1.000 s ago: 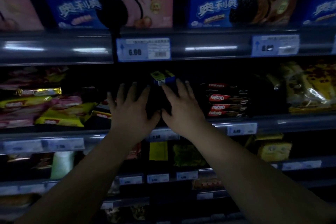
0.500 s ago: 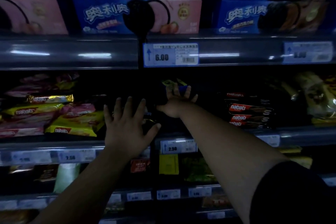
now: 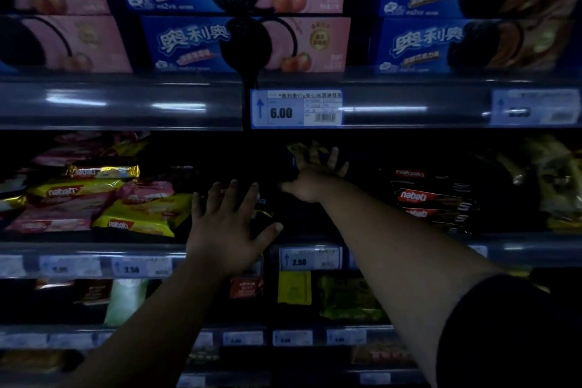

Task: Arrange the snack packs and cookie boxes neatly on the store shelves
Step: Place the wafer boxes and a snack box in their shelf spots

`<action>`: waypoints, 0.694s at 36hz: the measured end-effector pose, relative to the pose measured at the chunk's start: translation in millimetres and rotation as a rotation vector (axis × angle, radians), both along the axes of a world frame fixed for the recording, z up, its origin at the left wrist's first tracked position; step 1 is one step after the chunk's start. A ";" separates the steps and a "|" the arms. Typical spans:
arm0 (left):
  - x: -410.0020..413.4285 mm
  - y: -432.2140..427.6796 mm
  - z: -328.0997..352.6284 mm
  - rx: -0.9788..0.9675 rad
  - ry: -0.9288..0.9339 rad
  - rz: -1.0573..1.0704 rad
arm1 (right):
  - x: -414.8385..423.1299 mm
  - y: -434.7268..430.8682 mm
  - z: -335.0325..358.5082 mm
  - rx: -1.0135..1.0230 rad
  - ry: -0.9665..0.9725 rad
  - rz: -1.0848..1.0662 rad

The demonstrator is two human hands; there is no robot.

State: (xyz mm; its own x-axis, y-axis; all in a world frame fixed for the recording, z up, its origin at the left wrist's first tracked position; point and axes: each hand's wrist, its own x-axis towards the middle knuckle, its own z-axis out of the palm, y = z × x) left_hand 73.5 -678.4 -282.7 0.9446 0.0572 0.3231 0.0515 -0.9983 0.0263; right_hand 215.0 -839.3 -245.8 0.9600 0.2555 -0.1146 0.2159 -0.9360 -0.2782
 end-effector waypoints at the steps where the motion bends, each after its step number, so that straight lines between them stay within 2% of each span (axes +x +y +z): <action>1: -1.4 0.0 -1.2 -0.002 0.003 -0.001 | 1.7 -1.0 0.1 0.000 0.024 0.002; 11: -1.6 -3.8 4.2 0.008 0.063 -0.014 | -62.5 -19.8 -3.5 -0.013 0.036 0.007; 16: -0.9 -3.9 3.6 0.032 0.085 -0.009 | -101.2 -24.8 -4.5 -0.053 -0.048 0.004; 20: 0.1 -0.2 5.2 -0.035 0.169 -0.022 | -99.9 -19.5 -6.6 0.068 -0.162 -0.105; 23: -2.2 -1.6 6.1 0.018 0.089 -0.020 | -85.9 -19.4 -8.0 0.111 -0.137 -0.202; 25: -3.6 -1.6 3.8 0.050 0.110 -0.004 | -80.5 -20.3 -8.1 0.096 -0.130 -0.207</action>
